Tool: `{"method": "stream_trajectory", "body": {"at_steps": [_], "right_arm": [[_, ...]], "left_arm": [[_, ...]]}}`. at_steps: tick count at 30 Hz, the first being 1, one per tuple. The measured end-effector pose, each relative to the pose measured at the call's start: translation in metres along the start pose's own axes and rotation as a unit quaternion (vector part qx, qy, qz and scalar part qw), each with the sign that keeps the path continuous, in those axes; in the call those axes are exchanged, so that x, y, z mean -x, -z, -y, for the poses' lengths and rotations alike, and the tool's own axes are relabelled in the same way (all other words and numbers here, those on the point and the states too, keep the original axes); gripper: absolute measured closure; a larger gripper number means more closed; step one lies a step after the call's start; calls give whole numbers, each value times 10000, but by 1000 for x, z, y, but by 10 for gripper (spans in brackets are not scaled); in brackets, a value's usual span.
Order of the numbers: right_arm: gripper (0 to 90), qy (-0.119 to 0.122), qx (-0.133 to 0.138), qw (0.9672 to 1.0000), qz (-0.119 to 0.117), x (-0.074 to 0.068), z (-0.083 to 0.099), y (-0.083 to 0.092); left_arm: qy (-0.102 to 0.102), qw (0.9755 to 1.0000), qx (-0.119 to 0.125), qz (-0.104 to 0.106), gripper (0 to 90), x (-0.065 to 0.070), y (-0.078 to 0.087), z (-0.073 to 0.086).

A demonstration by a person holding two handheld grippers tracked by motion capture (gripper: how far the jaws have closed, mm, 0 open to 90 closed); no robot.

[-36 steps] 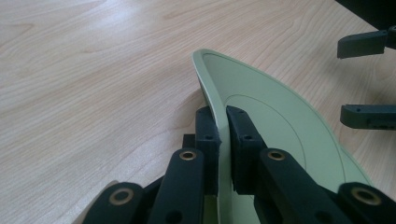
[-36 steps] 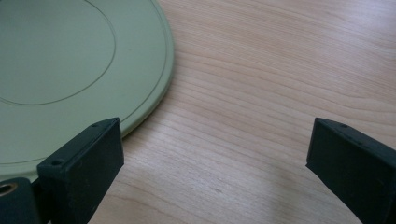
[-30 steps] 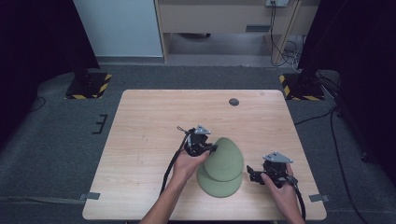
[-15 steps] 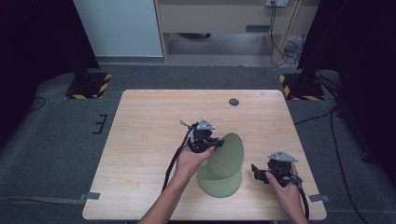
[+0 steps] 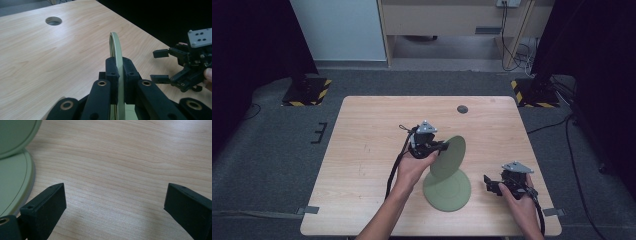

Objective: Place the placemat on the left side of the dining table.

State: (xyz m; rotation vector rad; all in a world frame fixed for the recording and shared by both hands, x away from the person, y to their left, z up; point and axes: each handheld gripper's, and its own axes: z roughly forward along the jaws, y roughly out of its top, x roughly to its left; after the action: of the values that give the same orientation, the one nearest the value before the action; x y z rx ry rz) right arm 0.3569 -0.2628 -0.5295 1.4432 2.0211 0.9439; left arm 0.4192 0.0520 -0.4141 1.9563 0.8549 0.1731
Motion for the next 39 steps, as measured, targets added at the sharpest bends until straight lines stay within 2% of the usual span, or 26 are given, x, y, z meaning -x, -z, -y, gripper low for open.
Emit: {"method": "stream_trajectory", "body": {"at_steps": [18,39], "right_arm": [[42,-10,-28,10000,17,0,1,-1],[42,25,-45,10000,25,0,1,-2]], "left_arm": [[135,9991,101,-388,850,-24,20,-3],[280,9963,211,-781,850,-51,47,0]]}}
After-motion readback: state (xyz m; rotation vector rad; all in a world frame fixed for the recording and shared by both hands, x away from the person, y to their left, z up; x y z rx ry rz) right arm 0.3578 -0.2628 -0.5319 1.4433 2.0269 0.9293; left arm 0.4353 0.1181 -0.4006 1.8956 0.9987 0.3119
